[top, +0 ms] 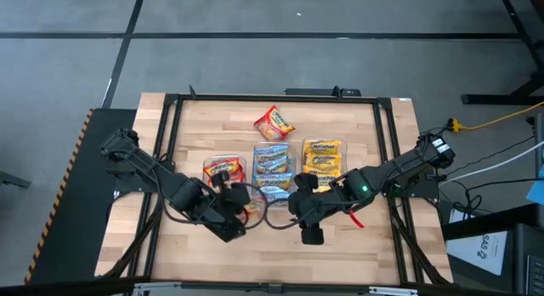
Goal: Sort Maruchan noodles
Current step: Put the red noodle pack into the left transparent bin
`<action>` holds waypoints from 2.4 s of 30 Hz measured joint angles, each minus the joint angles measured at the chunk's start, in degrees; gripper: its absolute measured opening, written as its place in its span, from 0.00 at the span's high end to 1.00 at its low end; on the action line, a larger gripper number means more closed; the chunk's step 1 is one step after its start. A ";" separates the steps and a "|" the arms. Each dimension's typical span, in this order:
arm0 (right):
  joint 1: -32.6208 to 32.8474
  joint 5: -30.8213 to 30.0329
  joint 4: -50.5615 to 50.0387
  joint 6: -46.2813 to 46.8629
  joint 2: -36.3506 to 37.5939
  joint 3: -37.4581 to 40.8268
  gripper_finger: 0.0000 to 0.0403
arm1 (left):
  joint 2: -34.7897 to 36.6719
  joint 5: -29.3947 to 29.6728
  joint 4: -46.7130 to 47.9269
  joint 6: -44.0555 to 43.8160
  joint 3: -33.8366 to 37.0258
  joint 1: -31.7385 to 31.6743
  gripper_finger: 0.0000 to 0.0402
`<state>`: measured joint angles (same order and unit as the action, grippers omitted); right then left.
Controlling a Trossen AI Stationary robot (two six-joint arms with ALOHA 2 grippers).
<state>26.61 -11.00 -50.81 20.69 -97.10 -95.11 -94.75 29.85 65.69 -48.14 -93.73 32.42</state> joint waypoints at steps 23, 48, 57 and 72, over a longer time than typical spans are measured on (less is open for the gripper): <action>0.00 0.11 -1.89 0.00 0.02 0.00 0.51 | 1.72 -5.34 23.63 -14.83 -0.09 0.02 1.00; 0.00 0.15 -2.49 0.00 0.02 0.09 0.51 | 1.70 -7.89 24.33 -15.80 -0.07 -0.31 1.00; 0.00 0.07 -3.42 0.00 0.02 0.09 0.51 | 1.70 -10.47 24.33 -15.85 -0.07 -0.61 1.00; 0.00 0.02 -3.38 0.00 0.04 0.09 0.51 | 1.59 -3.77 24.40 -15.38 9.31 -5.59 1.00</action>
<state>26.61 -10.98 -54.19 20.69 -97.06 -95.02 -93.17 26.09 90.10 -63.52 -84.42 26.84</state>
